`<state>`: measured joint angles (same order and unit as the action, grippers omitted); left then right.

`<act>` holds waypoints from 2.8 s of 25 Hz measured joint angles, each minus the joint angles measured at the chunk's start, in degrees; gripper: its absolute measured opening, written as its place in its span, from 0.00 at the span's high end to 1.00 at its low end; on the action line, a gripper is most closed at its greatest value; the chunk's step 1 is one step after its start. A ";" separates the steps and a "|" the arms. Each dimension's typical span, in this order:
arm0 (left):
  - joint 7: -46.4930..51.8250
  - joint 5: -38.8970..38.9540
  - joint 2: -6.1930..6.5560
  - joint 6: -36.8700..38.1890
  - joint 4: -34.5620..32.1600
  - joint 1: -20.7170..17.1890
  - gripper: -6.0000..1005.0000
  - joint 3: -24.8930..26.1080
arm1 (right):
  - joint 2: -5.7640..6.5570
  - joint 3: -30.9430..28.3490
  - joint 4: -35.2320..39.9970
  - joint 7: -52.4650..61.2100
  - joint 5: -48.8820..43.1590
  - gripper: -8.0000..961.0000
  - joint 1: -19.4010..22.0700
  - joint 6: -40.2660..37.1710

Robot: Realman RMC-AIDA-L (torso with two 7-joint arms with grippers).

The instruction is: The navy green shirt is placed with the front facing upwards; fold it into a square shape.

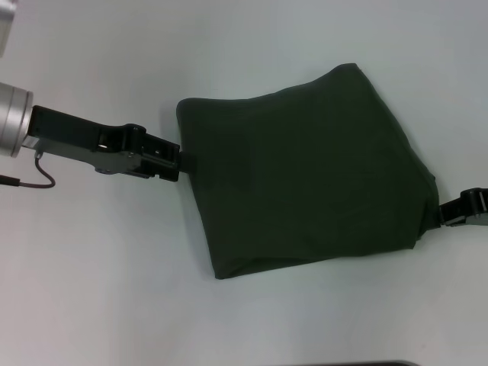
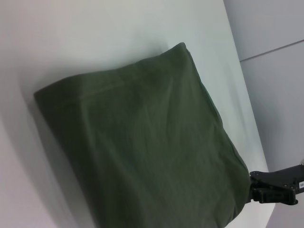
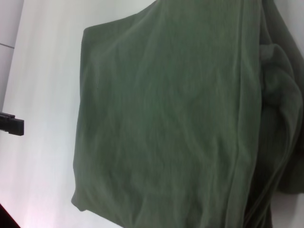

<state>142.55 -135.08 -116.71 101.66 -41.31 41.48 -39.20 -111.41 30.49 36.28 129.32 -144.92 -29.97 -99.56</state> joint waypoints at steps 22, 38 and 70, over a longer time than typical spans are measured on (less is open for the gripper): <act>0.00 0.00 0.00 0.12 0.00 -0.18 0.55 -0.01 | 3.31 -0.41 0.81 2.08 -0.02 0.97 -0.26 -3.19; -0.07 0.00 0.00 -0.07 0.00 -0.18 0.55 0.00 | 5.32 -0.22 0.81 5.41 -0.20 0.83 0.01 -3.36; -0.08 0.05 0.09 -0.16 0.00 -0.18 0.55 0.08 | 4.44 -0.03 0.01 7.12 1.80 0.70 -0.65 -1.75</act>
<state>142.47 -135.04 -116.62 101.51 -41.31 41.31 -39.11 -106.97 30.46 36.30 136.43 -143.12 -30.61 -101.31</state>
